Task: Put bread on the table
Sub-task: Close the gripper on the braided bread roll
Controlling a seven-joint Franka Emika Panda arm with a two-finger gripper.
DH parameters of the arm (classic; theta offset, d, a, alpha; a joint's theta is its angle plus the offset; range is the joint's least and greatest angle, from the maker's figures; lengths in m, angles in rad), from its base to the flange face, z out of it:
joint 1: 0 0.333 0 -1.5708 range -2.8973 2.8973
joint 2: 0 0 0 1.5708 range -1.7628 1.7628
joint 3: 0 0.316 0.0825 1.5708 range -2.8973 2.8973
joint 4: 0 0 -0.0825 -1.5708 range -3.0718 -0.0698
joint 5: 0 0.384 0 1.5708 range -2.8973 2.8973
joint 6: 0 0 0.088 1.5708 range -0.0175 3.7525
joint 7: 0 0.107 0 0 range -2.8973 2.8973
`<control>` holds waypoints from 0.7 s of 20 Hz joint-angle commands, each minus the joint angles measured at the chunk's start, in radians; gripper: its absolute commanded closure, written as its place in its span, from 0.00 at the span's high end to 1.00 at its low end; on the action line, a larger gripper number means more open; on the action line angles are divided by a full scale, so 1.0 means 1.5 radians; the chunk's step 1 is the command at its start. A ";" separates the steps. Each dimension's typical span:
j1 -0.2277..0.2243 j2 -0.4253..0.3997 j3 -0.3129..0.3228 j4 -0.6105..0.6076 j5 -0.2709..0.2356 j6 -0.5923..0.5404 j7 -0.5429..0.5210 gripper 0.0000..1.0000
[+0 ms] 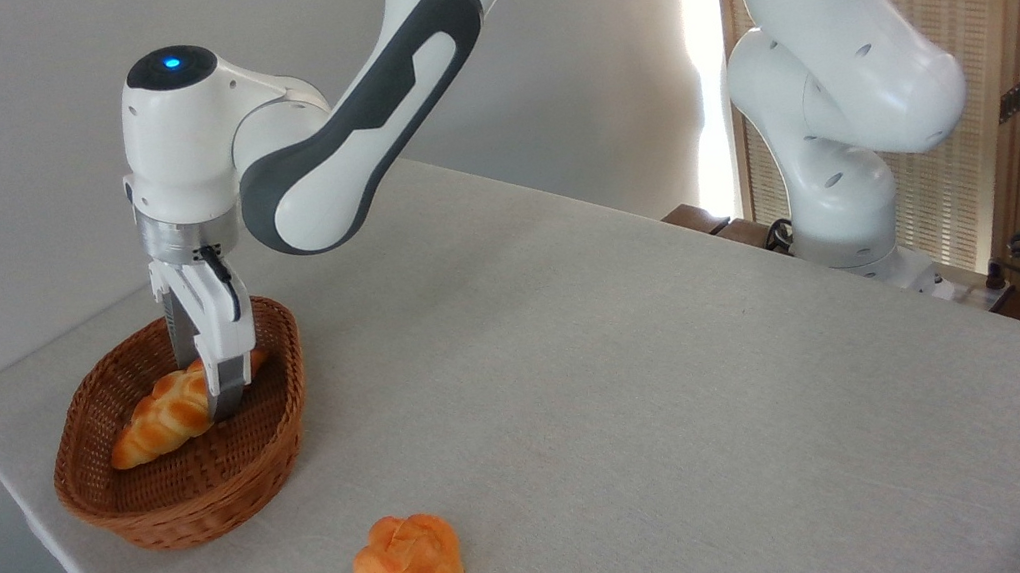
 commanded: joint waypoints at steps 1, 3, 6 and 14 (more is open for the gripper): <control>-0.001 0.004 -0.001 -0.002 0.009 0.015 -0.006 0.56; 0.000 0.003 -0.001 -0.003 0.009 0.012 -0.004 0.40; 0.006 -0.012 0.002 -0.002 0.009 -0.027 -0.004 0.35; 0.017 -0.035 0.008 0.000 0.009 -0.068 -0.004 0.23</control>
